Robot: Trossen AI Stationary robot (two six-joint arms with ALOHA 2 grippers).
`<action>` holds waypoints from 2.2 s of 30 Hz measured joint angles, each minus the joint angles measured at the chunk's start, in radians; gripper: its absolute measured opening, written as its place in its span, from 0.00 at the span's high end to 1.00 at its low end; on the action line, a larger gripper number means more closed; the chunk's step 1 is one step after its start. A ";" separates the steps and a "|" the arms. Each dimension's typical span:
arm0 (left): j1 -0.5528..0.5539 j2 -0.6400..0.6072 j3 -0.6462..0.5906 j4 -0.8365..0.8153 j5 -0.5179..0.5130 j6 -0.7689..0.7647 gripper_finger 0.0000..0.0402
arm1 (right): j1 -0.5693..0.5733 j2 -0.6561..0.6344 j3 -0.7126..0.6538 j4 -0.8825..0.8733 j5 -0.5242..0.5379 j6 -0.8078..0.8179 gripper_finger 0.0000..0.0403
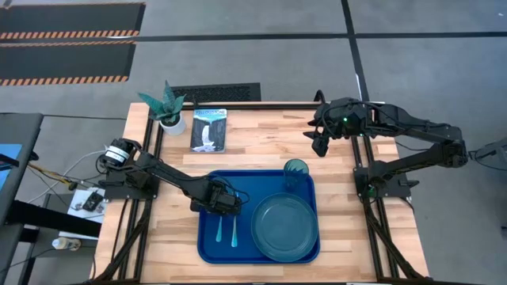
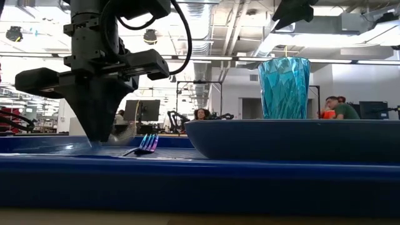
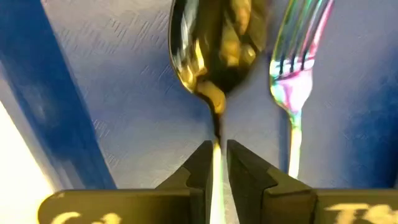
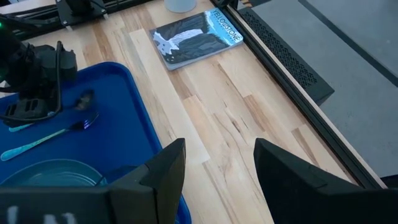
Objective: Pick and place plate/cup/fork/spoon on tray
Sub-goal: Put the blue spoon on the blue tray to the left side of the blue fork, then return to Home Position
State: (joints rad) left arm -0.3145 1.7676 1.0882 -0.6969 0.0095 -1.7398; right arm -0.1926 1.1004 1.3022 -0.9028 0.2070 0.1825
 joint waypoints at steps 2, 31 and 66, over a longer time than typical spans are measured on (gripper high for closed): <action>0.000 0.000 0.000 0.007 -0.006 0.000 0.91 | 0.000 0.000 0.000 0.000 0.000 0.000 0.47; 0.047 -0.213 0.003 0.033 -0.032 0.207 0.66 | 0.000 0.000 0.000 0.066 0.001 0.016 0.47; 0.286 -1.629 -0.222 -0.094 -0.624 1.117 0.66 | -0.070 -0.567 -0.167 0.549 -0.081 -0.123 0.47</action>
State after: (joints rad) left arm -0.0280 0.1385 0.8664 -0.7904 -0.6141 -0.6226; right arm -0.2626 0.5338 1.1351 -0.3537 0.1256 0.0591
